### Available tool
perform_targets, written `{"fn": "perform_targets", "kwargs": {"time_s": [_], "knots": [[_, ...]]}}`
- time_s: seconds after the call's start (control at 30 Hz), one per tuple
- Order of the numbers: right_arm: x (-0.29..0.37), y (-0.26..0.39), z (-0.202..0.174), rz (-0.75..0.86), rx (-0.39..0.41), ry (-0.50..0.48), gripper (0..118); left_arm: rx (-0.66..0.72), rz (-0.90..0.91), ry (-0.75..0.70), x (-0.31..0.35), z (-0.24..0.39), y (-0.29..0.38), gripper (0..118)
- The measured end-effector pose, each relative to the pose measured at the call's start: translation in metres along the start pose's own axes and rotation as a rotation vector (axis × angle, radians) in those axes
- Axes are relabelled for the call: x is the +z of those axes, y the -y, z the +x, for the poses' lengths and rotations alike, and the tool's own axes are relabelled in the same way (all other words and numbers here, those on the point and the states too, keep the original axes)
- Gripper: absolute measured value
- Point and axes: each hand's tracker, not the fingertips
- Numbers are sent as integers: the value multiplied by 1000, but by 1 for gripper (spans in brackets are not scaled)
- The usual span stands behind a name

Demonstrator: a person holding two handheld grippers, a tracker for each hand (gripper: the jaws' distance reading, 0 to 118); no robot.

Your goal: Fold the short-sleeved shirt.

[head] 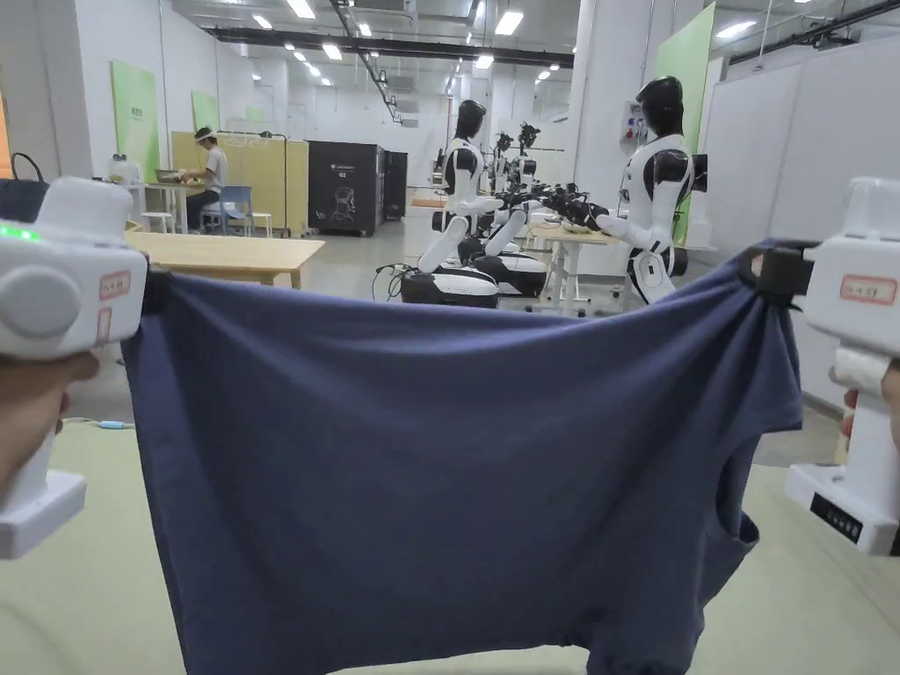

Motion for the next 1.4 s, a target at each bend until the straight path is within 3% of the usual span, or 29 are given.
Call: {"fn": "perform_targets", "kwargs": {"time_s": [0.1,0.3,0.53,0.7,0.8,0.83,0.87,0.9,0.93,0.97,1.17,1.27,1.3,1.33,1.37,1.4], "knots": [[21,16,5,-25,-24,-19,6,-12,-19,17,18,3,18,0],[104,63,2,-102,16,-32,6,19,-76,73,85,14,73,0],[214,211,-8,-375,101,44,6,53,-357,152,155,15,216,0],[254,330,2,-683,30,95,6,82,-638,171,206,27,319,0],[265,363,5,-756,-33,97,6,94,-697,168,226,31,352,0],[269,366,4,-744,-30,97,7,94,-684,171,230,31,356,8],[270,366,5,-738,-42,75,17,101,-676,189,238,34,353,19],[273,365,6,-718,-58,20,44,103,-672,195,241,36,349,47],[278,358,3,-690,-53,8,95,96,-661,211,247,40,343,99],[282,351,-2,-668,-39,-4,114,72,-618,222,254,45,337,118],[318,309,-58,-400,82,-53,113,-38,-309,174,314,94,305,118],[324,308,-82,-376,77,-44,100,-25,-295,148,318,106,317,114],[325,310,-86,-363,78,-37,86,-20,-307,141,319,111,317,108],[324,314,-90,-346,95,-14,33,-16,-323,165,319,113,318,79],[322,317,-95,-345,124,23,3,-13,-356,218,319,115,320,34],[321,321,-96,-347,134,19,3,-21,-399,204,309,112,331,0]]}}
